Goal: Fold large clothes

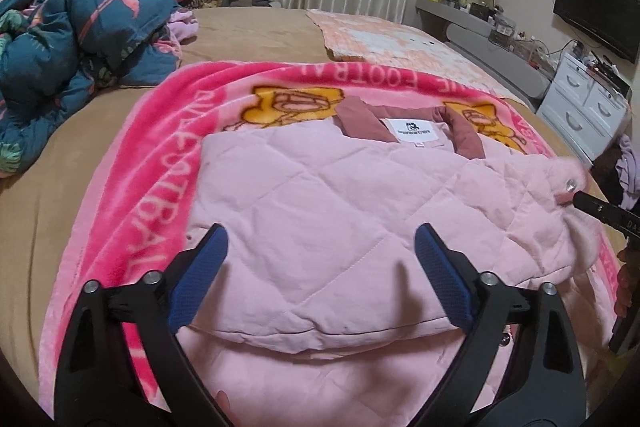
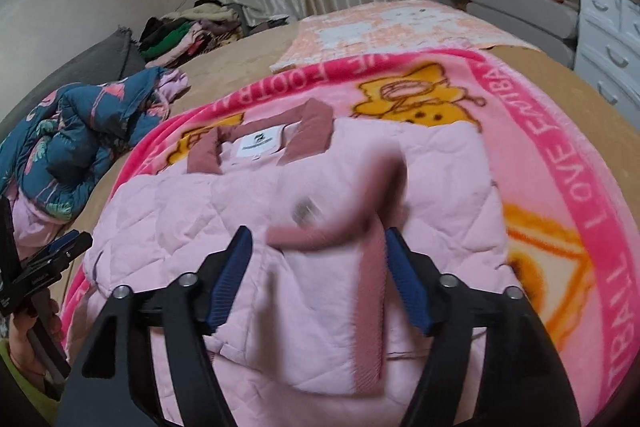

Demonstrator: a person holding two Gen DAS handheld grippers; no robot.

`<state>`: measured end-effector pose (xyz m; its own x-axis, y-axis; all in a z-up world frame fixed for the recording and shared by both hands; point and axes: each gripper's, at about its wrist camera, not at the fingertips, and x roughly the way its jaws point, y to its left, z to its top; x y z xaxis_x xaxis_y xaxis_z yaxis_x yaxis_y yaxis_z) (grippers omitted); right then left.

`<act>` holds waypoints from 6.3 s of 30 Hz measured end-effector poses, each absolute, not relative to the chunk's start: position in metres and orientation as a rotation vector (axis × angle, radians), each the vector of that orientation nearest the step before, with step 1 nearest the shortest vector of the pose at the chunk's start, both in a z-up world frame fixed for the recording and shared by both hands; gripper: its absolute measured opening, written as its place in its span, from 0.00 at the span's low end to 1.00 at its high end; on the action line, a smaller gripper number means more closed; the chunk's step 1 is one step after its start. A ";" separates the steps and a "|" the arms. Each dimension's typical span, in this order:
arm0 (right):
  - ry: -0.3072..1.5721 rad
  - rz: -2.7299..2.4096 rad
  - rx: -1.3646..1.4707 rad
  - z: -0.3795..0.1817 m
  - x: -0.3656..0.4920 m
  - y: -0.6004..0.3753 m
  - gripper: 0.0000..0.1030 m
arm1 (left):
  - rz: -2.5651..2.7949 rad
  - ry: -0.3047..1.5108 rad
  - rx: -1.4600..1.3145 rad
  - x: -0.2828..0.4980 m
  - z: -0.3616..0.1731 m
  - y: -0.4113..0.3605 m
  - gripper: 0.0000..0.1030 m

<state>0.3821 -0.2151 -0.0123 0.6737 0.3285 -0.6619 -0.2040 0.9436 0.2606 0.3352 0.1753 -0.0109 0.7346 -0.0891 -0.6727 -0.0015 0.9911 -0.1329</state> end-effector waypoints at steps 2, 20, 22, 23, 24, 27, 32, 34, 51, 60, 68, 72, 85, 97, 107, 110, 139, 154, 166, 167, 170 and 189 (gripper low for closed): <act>0.763 0.284 0.162 -0.011 0.381 -0.219 0.70 | -0.059 0.749 -0.125 0.336 -0.012 0.173 0.78; 0.788 0.524 -0.018 0.002 0.393 -0.119 0.77 | -0.049 0.919 -0.080 0.352 -0.060 0.166 0.67; 0.813 0.521 -0.058 -0.003 0.398 -0.104 0.77 | -0.049 0.920 -0.081 0.352 -0.060 0.165 0.67; 0.832 0.519 -0.079 -0.006 0.400 -0.097 0.77 | -0.048 0.919 -0.080 0.352 -0.059 0.164 0.67; 0.857 0.511 -0.106 -0.012 0.404 -0.092 0.77 | -0.047 0.919 -0.079 0.352 -0.060 0.164 0.67; 0.953 0.479 -0.178 -0.044 0.418 -0.082 0.77 | -0.045 0.920 -0.077 0.353 -0.060 0.166 0.67; 0.956 0.472 -0.151 -0.066 0.424 -0.084 0.78 | -0.038 0.919 -0.062 0.352 -0.060 0.163 0.67; 0.948 0.464 -0.156 -0.068 0.424 -0.083 0.79 | -0.037 0.919 -0.061 0.352 -0.060 0.163 0.67; 0.911 0.426 -0.083 -0.058 0.397 -0.096 0.88 | -0.030 0.891 -0.096 0.336 -0.034 0.161 0.80; 0.907 0.437 -0.042 -0.049 0.382 -0.105 0.96 | -0.013 0.835 -0.092 0.316 -0.009 0.161 0.91; 0.899 0.436 -0.020 -0.041 0.371 -0.113 0.96 | 0.004 0.827 -0.090 0.305 -0.002 0.162 0.91; 0.896 0.447 0.018 -0.034 0.366 -0.121 0.96 | 0.010 0.812 -0.087 0.298 0.005 0.162 0.91; 0.838 0.459 0.056 -0.001 0.347 -0.138 0.96 | 0.013 0.763 -0.104 0.278 0.026 0.166 0.91; 0.761 0.469 0.083 0.028 0.328 -0.146 0.96 | 0.018 0.711 -0.135 0.257 0.042 0.175 0.91; 0.710 0.483 0.083 0.049 0.306 -0.151 0.96 | 0.023 0.669 -0.168 0.232 0.050 0.184 0.91; 0.692 0.484 0.082 0.055 0.299 -0.153 0.96 | 0.023 0.664 -0.168 0.225 0.051 0.184 0.91; 0.618 0.518 0.078 0.083 0.239 -0.165 0.96 | 0.032 0.595 -0.205 0.150 0.066 0.178 0.91; 0.612 0.549 0.067 0.087 0.215 -0.171 0.96 | 0.053 0.595 -0.167 0.110 0.066 0.162 0.91; 0.622 0.562 0.056 0.079 0.187 -0.186 0.96 | 0.071 0.632 -0.139 0.080 0.052 0.149 0.91; 0.623 0.564 0.055 0.078 0.185 -0.187 0.96 | 0.073 0.635 -0.136 0.078 0.051 0.148 0.91; 0.628 0.570 0.049 0.076 0.180 -0.190 0.96 | 0.078 0.646 -0.127 0.073 0.047 0.145 0.91; 0.705 0.577 0.008 0.041 0.165 -0.205 0.96 | 0.140 0.738 -0.105 0.053 0.016 0.144 0.91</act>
